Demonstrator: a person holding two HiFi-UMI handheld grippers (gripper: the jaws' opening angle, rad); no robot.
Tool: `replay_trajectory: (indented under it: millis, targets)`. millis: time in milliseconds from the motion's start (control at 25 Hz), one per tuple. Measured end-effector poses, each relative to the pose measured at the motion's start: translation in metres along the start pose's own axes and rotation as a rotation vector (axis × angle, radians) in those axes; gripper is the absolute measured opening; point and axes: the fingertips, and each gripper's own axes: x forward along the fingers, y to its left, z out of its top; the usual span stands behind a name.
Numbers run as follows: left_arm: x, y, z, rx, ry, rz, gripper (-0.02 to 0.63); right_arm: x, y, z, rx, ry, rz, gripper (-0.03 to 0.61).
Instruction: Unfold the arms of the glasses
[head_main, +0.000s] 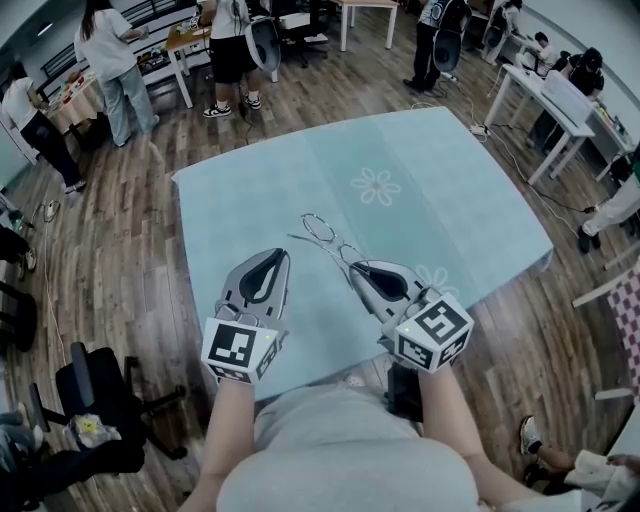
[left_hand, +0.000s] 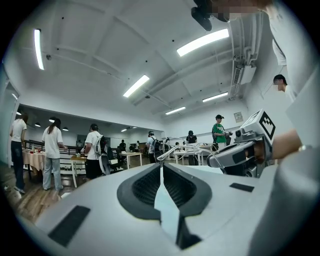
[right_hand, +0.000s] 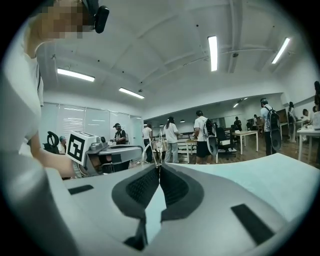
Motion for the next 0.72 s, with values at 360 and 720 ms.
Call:
replay_trajectory:
  millis: [360,720]
  targets:
    - [-0.0031,-0.0033,-0.0044,0.013,0.019,-0.092,0.167,-0.0031,-0.0001,-0.0024,0.025,-0.004,0.009,0.011]
    - [-0.0044,-0.0089,-0.0022,0.084,0.028,-0.212,0.160,-0.0024,0.0032,-0.0035,0.033,0.004,0.030,0.011]
